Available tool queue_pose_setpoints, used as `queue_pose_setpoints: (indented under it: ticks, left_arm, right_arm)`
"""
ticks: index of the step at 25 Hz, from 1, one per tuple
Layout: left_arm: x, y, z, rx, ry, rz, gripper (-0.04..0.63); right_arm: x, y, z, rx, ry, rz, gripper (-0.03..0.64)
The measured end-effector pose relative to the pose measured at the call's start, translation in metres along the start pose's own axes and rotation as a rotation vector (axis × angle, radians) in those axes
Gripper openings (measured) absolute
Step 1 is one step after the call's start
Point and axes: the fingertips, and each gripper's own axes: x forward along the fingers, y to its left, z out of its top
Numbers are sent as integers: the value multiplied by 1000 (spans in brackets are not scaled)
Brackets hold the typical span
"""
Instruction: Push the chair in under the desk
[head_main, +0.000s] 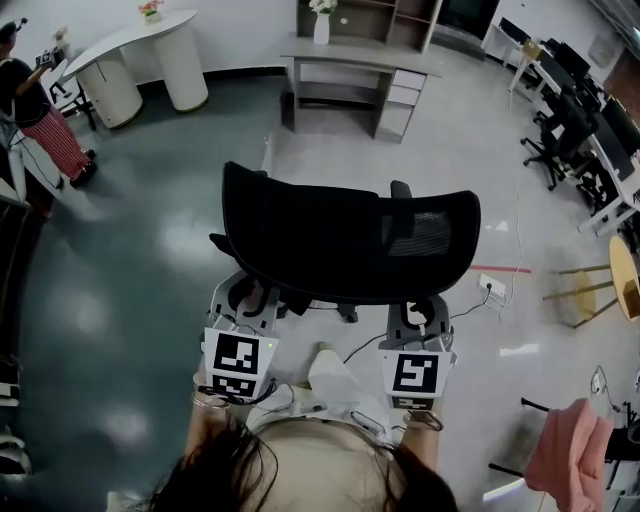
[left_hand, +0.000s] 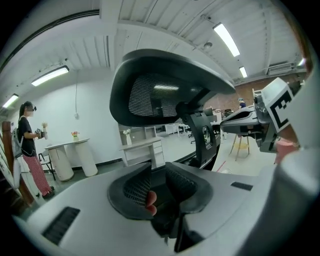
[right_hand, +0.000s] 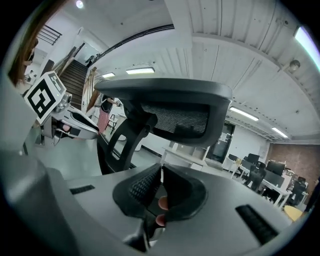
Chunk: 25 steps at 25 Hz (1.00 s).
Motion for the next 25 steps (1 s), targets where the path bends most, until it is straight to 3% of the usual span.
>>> queue_pose_setpoints:
  ticks: [9, 18, 25]
  left_arm:
    - [14, 3, -2, 82, 52, -12, 114]
    - [25, -1, -11, 175, 104, -18, 156]
    - [34, -2, -20, 207, 157, -21, 183]
  right_arm:
    - [15, 1, -8, -86, 65, 54, 34]
    - [24, 3, -33, -206, 170, 102, 147]
    - [34, 6, -42, -261, 205, 120, 187]
